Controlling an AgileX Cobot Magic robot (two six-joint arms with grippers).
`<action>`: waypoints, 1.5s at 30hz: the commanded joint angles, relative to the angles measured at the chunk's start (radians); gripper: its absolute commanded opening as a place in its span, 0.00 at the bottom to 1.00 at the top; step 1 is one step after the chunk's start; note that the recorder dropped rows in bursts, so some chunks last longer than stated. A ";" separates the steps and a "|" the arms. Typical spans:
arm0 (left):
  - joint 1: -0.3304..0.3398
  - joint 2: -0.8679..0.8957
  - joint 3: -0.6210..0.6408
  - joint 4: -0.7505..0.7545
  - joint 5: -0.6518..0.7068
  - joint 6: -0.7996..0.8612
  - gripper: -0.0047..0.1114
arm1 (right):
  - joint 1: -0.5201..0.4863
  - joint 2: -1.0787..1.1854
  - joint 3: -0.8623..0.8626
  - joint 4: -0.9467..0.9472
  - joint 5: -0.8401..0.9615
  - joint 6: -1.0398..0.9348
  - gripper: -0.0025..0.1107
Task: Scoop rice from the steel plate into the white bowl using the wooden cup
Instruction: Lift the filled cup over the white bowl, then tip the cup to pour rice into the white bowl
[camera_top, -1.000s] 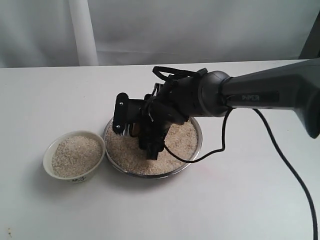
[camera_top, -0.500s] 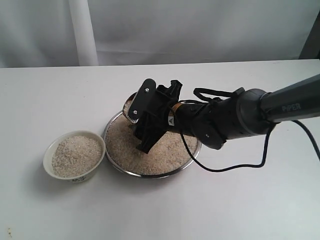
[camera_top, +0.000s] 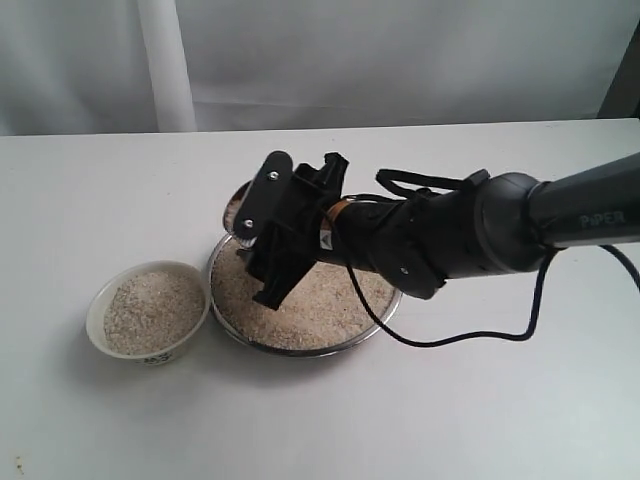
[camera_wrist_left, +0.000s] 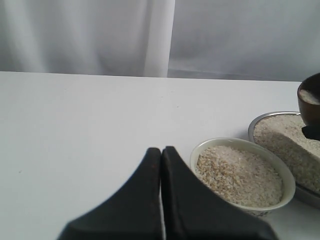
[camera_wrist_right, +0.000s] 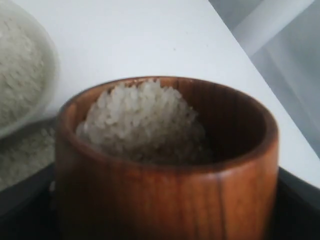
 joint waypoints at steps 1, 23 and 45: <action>-0.004 -0.003 -0.003 -0.007 -0.005 -0.005 0.04 | 0.061 -0.037 -0.106 -0.018 0.162 -0.025 0.02; -0.004 -0.003 -0.003 -0.007 -0.005 -0.005 0.04 | 0.289 0.163 -0.625 -0.465 0.901 -0.180 0.02; -0.004 -0.003 -0.003 -0.007 -0.005 -0.004 0.04 | 0.368 0.228 -0.625 -0.833 0.963 -0.178 0.02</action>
